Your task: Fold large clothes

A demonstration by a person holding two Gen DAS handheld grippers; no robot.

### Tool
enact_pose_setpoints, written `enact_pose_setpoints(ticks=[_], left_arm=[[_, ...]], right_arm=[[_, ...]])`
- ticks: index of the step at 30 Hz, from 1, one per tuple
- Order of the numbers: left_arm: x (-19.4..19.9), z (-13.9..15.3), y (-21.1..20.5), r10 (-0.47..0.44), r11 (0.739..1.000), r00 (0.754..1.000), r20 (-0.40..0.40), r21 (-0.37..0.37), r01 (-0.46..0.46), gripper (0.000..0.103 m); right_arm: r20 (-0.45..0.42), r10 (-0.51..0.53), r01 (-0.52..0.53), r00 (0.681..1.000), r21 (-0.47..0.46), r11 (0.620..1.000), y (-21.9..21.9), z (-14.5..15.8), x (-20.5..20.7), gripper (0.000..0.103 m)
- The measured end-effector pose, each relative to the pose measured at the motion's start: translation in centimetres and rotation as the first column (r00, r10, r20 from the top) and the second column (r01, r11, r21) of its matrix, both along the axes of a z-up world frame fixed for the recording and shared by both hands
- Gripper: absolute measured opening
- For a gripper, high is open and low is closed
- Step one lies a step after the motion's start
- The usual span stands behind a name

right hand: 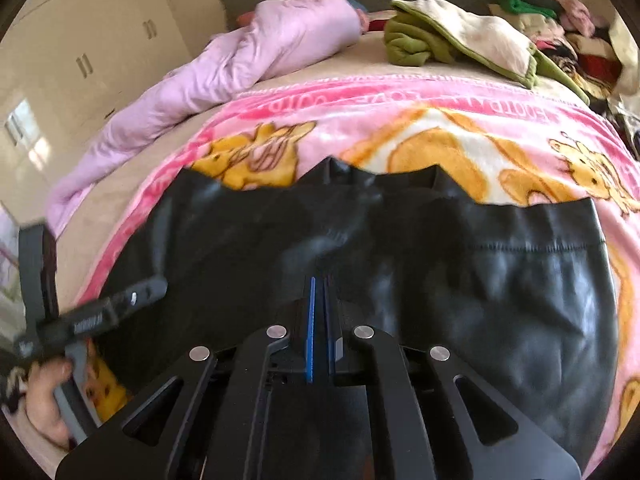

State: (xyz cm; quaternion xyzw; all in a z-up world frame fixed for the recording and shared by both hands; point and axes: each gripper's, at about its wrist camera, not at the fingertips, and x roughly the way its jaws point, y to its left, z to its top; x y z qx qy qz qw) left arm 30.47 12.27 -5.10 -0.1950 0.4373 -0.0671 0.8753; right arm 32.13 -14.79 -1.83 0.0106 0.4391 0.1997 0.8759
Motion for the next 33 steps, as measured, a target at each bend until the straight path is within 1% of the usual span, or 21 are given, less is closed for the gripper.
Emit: enact_pose_setpoints(ticks=[2, 5, 8, 10, 11, 12, 13, 14, 17, 20, 23, 24, 27, 30, 32, 33], left_arm=[[-0.3, 0.3, -0.1, -0.001, 1.000, 1.000, 0.013, 0.004, 0.001, 0.048], [-0.7, 1.0, -0.3, -0.002, 1.000, 0.999, 0.039, 0.004, 0.002, 0.042], [-1.0, 1.7, -0.5, -0.005, 1.000, 0.998, 0.064, 0.009, 0.004, 0.038], [-1.1, 1.9, -0.5, -0.004, 1.000, 0.997, 0.073, 0.007, 0.003, 0.037], [-1.2, 2.0, -0.6, -0.002, 1.000, 0.997, 0.074, 0.006, 0.002, 0.037], [-1.4, 2.1, -0.6, -0.001, 1.000, 0.997, 0.076, 0.009, 0.000, 0.037], [-1.5, 2.2, -0.7, -0.002, 1.000, 0.997, 0.081, 0.013, 0.001, 0.037], [-1.6, 2.4, -0.7, -0.004, 1.000, 0.996, 0.087, 0.013, 0.003, 0.037], [-1.8, 2.9, -1.0, -0.006, 1.000, 0.995, 0.099, 0.019, 0.005, 0.037], [-2.0, 3.3, -1.2, -0.012, 1.000, 0.994, 0.110, 0.026, 0.009, 0.037], [-2.4, 3.5, -1.4, -0.017, 1.000, 0.993, 0.120, 0.023, 0.015, 0.037], [-2.4, 3.6, -1.5, -0.021, 1.000, 0.992, 0.122, 0.022, 0.018, 0.037], [-2.8, 3.9, -2.3, -0.031, 0.998, 0.990, 0.138, 0.053, 0.024, 0.037], [-3.0, 4.4, -2.6, -0.031, 0.997, 0.987, 0.158, 0.068, 0.021, 0.037], [-3.2, 4.6, -2.5, -0.034, 0.998, 0.985, 0.167, 0.061, 0.024, 0.037], [-3.2, 4.7, -2.5, -0.035, 0.998, 0.985, 0.169, 0.058, 0.026, 0.037]], right_arm=[[-0.029, -0.016, 0.015, 0.999, -0.029, 0.999, 0.1, -1.3, 0.2, 0.004], [-0.113, -0.047, 0.046, 0.993, -0.010, 0.999, -0.3, -4.1, 1.1, 0.001], [-0.122, -0.056, 0.057, 0.991, 0.006, 0.998, -0.5, -4.9, 1.1, 0.001], [-0.115, -0.034, 0.033, 0.993, -0.014, 0.999, -0.2, -4.8, 1.1, 0.001], [-0.124, -0.026, 0.025, 0.992, -0.010, 1.000, -0.4, -4.6, 1.1, 0.001], [-0.130, -0.026, 0.028, 0.991, 0.012, 1.000, -0.8, -3.9, 0.8, 0.001], [-0.114, -0.019, 0.024, 0.993, 0.045, 0.999, -1.3, -3.0, 0.2, 0.002], [-0.077, 0.004, 0.002, 0.997, 0.078, 0.997, -1.7, -1.8, -1.0, 0.002], [-0.039, 0.043, -0.039, 0.998, 0.094, 0.995, -2.0, -0.2, -4.3, 0.002], [-0.050, 0.061, -0.057, 0.997, 0.077, 0.995, -1.5, -0.8, -6.4, 0.002], [-0.103, 0.058, -0.054, 0.993, 0.042, 0.998, -0.9, -3.3, -6.5, 0.002], [-0.115, 0.052, -0.047, 0.992, 0.046, 0.998, -0.8, -4.3, -6.4, 0.002], [-0.130, 0.028, -0.017, 0.991, 0.086, 0.996, -1.2, -5.6, -6.0, 0.001], [-0.126, 0.039, -0.027, 0.991, 0.096, 0.995, -1.6, -4.5, -6.4, 0.001], [-0.097, 0.042, -0.029, 0.994, 0.128, 0.991, -2.4, -2.9, -7.6, 0.002], [-0.072, 0.052, -0.042, 0.996, 0.137, 0.990, -2.7, -2.0, -8.5, 0.004]])
